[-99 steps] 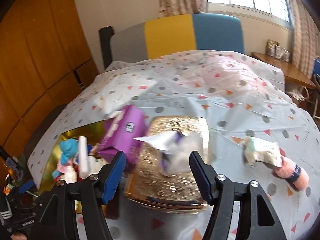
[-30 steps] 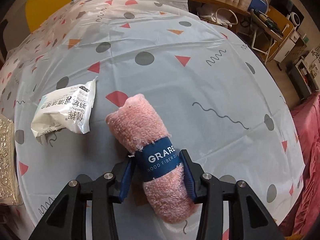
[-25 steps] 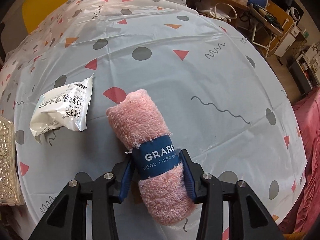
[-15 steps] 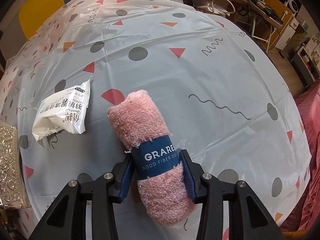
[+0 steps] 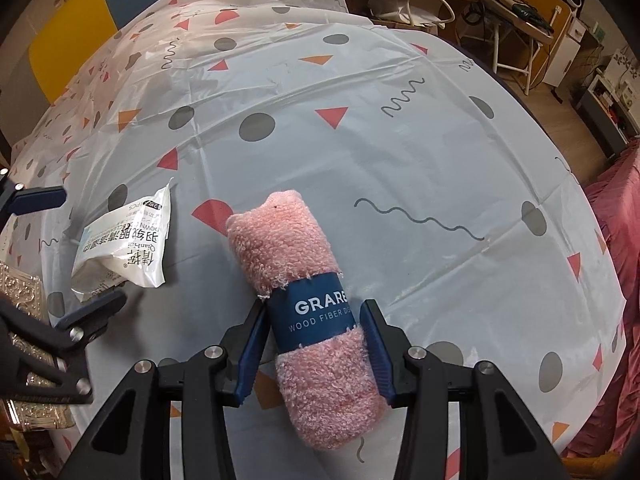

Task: Organize soft objects
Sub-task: 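Grasp the white cleaning-wipes pack with the left tool while the right tool holds the towel, then carry the white wipes pack over the gold tray with the left tool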

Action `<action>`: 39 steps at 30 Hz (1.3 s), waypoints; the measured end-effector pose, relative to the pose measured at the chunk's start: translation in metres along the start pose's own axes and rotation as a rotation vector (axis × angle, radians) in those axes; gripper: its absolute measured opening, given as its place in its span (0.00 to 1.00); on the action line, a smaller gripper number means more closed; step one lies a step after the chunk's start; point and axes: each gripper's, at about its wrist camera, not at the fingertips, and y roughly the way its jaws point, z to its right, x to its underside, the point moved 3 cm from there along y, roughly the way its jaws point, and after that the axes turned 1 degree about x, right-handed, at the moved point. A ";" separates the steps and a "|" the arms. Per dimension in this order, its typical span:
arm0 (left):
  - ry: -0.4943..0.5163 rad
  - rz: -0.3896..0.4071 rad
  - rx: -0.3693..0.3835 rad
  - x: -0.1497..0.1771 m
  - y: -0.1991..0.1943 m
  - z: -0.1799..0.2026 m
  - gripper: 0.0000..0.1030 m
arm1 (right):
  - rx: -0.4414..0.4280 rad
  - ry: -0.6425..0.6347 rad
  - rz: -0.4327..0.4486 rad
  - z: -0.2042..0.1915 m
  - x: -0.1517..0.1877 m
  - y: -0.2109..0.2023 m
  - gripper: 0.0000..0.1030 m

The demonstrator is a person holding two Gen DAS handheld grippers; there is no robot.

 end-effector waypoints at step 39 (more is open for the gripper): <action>-0.577 0.203 0.138 0.141 -0.035 0.059 0.79 | 0.041 -0.123 -0.001 -0.033 0.022 0.014 0.44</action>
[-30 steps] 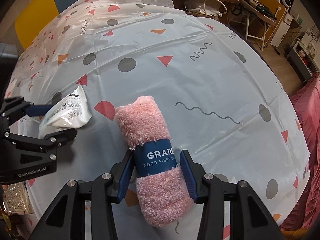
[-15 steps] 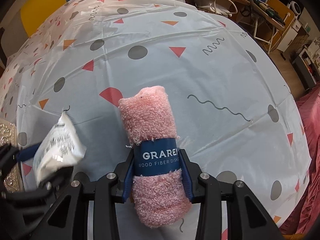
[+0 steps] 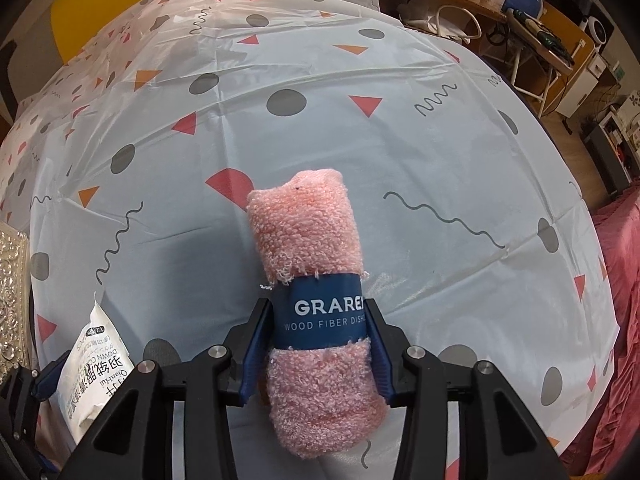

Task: Organize soft objects
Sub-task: 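Carry the white wipes pack over the gold tray with the left tool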

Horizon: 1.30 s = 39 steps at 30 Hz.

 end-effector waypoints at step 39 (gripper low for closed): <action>-0.148 0.348 -0.095 -0.066 -0.157 -0.065 0.55 | 0.076 -0.167 0.091 -0.028 0.002 -0.007 0.35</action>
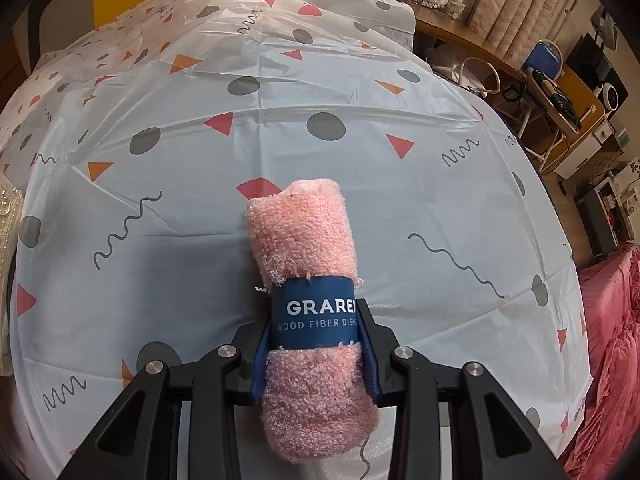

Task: Organize soft objects
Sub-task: 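Carry the white wipes pack over the gold tray with the left tool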

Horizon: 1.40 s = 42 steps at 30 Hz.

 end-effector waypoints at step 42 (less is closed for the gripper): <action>-0.556 0.044 -0.572 0.237 -0.152 -0.309 0.55 | 0.138 -0.145 0.057 -0.025 0.009 -0.009 0.35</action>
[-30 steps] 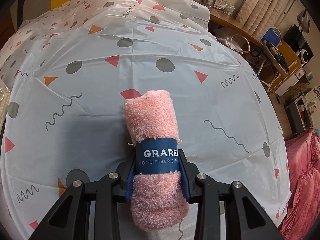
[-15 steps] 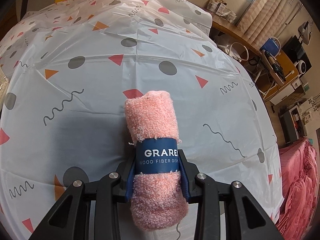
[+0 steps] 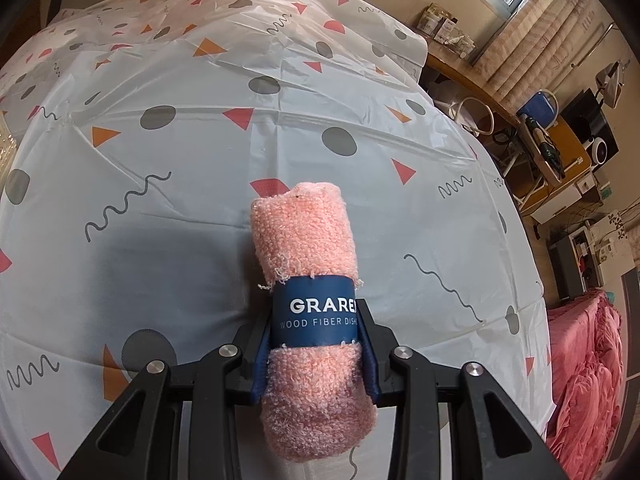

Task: Organize soft objects
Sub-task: 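Carry the white wipes pack over the gold tray with the left tool, then lower the wipes pack into the tray and open the left tool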

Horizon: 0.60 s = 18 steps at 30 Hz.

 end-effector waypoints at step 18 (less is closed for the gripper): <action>0.043 0.006 0.026 0.006 0.010 0.008 0.56 | 0.034 -0.036 0.015 -0.004 0.001 -0.001 0.35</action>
